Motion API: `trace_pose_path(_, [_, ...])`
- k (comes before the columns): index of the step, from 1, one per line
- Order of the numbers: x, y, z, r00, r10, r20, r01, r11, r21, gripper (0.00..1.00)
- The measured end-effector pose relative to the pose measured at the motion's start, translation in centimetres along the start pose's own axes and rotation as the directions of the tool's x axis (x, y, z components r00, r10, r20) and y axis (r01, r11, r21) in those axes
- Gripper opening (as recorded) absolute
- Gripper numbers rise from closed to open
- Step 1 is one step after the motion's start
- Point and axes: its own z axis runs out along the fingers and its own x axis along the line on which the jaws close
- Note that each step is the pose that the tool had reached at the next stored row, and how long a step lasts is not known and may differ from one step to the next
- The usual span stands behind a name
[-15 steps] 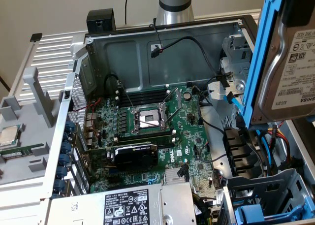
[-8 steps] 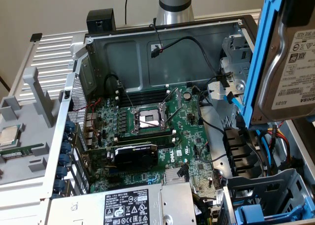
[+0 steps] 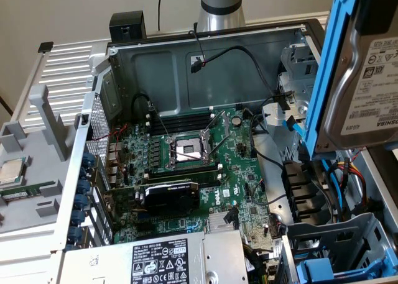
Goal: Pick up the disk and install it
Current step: 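Insert the disk into the insertion slot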
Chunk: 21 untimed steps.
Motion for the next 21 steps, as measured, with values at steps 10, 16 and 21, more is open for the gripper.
trace_pose_path(10, [0.9, -0.05, 1.13, 0.9997, 0.021, 0.0098, -0.021, 0.9998, 0.0006, 0.37])
trace_pose_path(16, [1.2, -0.07, 1.79, 0.9996, 0.027, 0.0099, -0.027, 0.9996, 0.0014, 0.37])
trace_pose_path(21, [2.1, -0.09, 2.27, 0.9995, 0.030, 0.0129, -0.030, 0.9996, 0.0014, 0.37])
